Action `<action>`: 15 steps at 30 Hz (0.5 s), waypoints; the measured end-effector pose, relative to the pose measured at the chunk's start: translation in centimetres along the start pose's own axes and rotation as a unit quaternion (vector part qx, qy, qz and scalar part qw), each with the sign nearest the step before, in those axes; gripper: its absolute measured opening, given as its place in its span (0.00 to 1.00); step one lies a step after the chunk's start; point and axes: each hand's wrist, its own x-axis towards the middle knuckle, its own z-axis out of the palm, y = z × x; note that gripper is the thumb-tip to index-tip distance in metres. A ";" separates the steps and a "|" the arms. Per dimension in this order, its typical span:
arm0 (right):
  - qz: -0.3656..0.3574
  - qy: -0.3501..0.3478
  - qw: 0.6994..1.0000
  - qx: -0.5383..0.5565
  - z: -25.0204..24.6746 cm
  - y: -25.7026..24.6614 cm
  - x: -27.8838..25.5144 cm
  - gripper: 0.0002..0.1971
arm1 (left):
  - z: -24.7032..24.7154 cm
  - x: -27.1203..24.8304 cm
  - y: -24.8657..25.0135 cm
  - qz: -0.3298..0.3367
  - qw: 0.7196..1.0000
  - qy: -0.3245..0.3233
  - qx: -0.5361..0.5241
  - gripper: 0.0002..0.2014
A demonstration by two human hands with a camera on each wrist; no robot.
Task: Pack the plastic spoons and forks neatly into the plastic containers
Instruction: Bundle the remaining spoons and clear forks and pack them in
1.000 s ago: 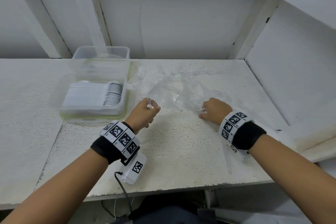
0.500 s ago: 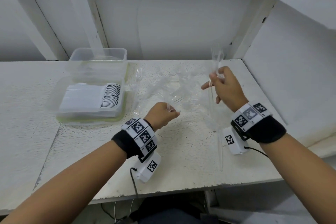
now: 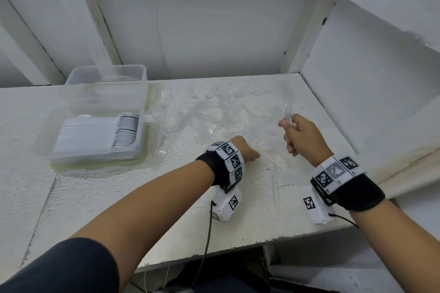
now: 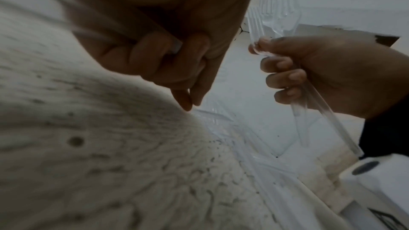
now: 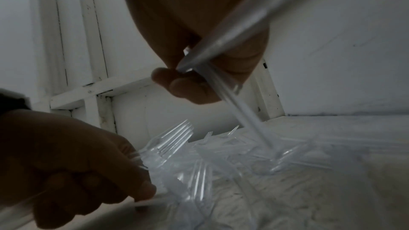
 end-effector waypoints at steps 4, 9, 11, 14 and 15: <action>0.024 -0.013 0.999 0.023 0.2 0.5 -0.3 0.09 | -0.5 0.3 -0.3 -0.007 1.000 0.012 0.011 0.12; 0.048 -0.034 0.998 0.014 1.1 0.8 -0.1 0.09 | 0.1 -0.3 -0.1 0.016 0.998 0.032 0.060 0.30; 0.048 -0.043 0.998 0.007 1.5 0.7 0.0 0.09 | 0.6 -0.7 0.2 0.021 0.995 0.031 0.088 0.30; 0.037 -0.056 0.998 -0.008 1.8 0.6 0.1 0.09 | 0.7 -1.1 0.6 0.032 0.995 0.033 0.092 0.26; 0.033 -0.058 0.998 -0.014 1.9 0.5 0.1 0.08 | 0.5 -1.2 0.7 0.028 0.995 0.027 0.091 0.24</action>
